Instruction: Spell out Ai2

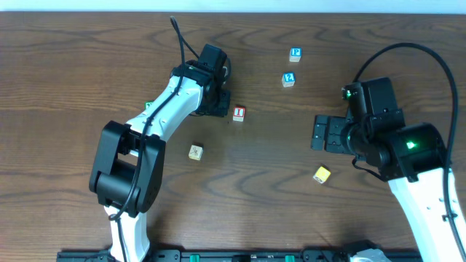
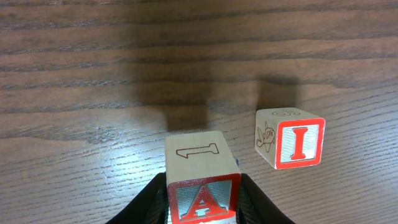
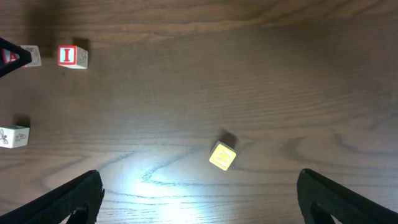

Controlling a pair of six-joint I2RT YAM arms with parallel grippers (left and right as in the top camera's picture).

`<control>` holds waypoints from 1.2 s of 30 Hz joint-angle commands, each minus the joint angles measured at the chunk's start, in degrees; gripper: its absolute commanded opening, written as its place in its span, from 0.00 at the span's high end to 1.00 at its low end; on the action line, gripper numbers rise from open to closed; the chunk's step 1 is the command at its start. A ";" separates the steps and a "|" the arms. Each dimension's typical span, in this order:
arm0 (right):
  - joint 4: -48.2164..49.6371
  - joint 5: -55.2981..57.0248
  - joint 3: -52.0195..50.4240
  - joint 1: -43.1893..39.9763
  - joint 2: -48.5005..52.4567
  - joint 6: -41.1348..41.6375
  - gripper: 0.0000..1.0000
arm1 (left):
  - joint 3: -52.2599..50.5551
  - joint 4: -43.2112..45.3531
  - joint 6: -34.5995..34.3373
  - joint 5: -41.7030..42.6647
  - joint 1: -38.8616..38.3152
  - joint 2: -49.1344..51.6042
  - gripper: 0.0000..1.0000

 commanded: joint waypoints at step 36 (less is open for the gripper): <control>0.07 0.44 -0.04 0.55 -0.74 0.92 0.01 | 16.90 -15.30 2.93 -3.50 0.52 3.30 0.55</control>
